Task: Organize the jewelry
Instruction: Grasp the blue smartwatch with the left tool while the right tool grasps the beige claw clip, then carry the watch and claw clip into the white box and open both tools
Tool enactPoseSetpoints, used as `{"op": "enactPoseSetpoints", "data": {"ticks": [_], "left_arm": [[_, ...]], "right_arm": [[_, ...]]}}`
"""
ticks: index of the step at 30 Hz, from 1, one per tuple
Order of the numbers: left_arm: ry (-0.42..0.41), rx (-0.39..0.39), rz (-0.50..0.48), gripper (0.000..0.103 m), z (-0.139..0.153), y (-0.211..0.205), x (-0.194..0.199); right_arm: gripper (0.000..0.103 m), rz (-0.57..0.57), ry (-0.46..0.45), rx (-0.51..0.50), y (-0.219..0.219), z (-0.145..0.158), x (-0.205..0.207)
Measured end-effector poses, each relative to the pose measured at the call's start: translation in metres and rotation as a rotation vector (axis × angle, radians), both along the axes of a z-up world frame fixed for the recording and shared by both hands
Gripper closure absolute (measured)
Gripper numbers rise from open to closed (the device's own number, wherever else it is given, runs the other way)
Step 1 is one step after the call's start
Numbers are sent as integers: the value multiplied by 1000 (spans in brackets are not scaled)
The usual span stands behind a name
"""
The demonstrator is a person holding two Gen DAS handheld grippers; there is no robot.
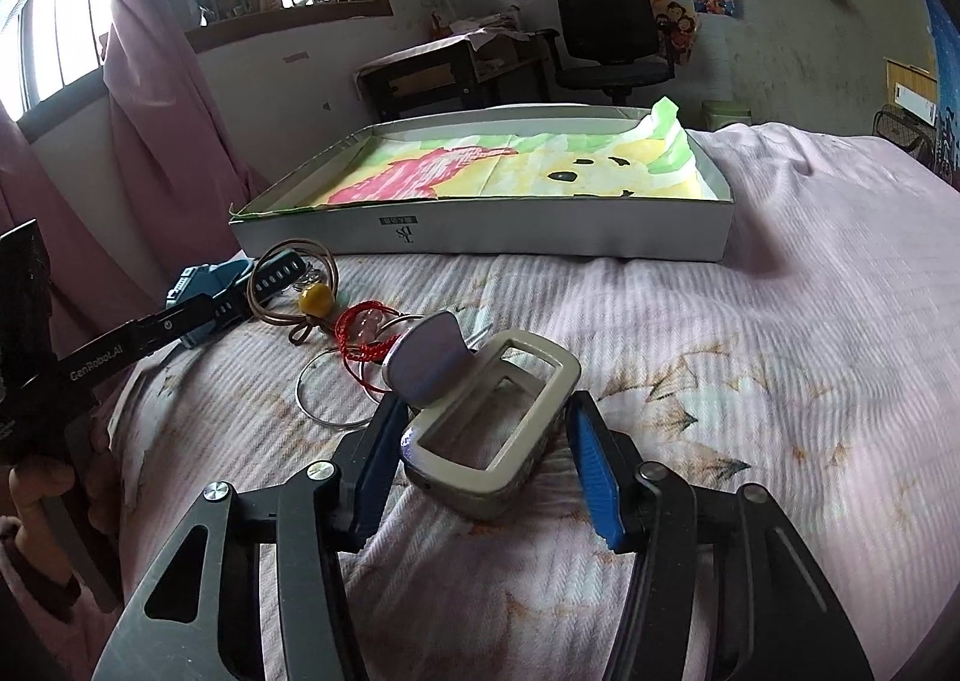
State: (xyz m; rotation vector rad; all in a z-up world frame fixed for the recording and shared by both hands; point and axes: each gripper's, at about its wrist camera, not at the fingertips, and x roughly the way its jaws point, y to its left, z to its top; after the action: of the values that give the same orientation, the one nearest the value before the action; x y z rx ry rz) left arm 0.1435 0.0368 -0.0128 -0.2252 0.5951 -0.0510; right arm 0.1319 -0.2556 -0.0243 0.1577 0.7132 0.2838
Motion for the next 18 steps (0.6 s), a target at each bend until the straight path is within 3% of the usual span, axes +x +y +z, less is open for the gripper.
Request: {"op": "enactPoseSetpoints", "data": {"ticks": [18], "left_arm": [[-77, -23, -49, 80, 8, -10, -50]], "right_arm": [[54, -39, -88, 83, -16, 13, -29]]}}
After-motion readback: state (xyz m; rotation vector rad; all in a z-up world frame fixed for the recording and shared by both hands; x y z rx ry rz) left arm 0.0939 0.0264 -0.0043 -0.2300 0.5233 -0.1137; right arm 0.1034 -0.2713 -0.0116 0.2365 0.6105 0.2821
